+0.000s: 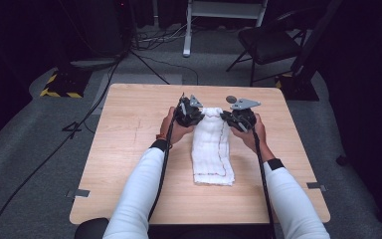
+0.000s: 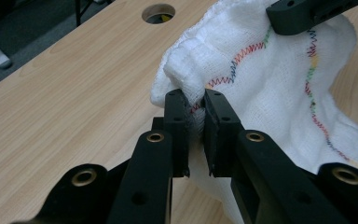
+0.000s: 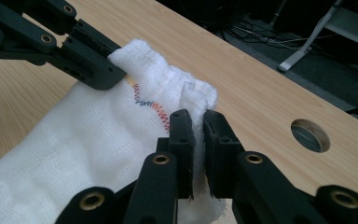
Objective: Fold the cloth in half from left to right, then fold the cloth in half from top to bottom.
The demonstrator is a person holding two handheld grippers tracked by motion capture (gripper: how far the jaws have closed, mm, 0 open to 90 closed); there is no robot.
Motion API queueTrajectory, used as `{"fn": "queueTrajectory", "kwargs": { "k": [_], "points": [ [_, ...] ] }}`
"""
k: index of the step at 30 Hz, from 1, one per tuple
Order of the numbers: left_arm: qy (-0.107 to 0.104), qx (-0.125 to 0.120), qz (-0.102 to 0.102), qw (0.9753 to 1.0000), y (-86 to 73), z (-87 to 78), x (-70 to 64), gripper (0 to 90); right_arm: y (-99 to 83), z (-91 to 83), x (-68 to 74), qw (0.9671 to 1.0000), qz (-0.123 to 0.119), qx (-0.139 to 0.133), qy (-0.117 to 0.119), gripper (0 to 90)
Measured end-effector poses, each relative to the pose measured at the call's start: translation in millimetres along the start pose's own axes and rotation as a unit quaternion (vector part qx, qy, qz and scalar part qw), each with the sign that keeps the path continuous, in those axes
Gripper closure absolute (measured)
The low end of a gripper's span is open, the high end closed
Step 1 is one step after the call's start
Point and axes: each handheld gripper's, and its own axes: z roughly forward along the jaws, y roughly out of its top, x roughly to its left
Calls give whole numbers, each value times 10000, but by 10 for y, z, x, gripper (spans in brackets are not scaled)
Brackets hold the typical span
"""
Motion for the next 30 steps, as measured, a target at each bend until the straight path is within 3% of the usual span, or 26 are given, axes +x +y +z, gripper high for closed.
{"fn": "queueTrajectory", "kwargs": {
  "k": [8, 14, 19, 30],
  "points": [
    [-43, 13, 151, 9999, 11, -45, -75, 808, -46, -97, 36, 9999, -88, -33, 46, 828],
    [-228, -128, 290, 9992, -18, -165, -139, 804, -76, -227, 44, 9996, -62, -177, 206, 828],
    [-382, -119, 558, 9976, -80, -265, -217, 797, -126, -327, 105, 9989, -113, -239, 387, 828],
    [-738, -293, 891, 9929, -245, -432, -453, 765, -353, -540, 245, 9960, -278, -276, 809, 828]
  ]
}}
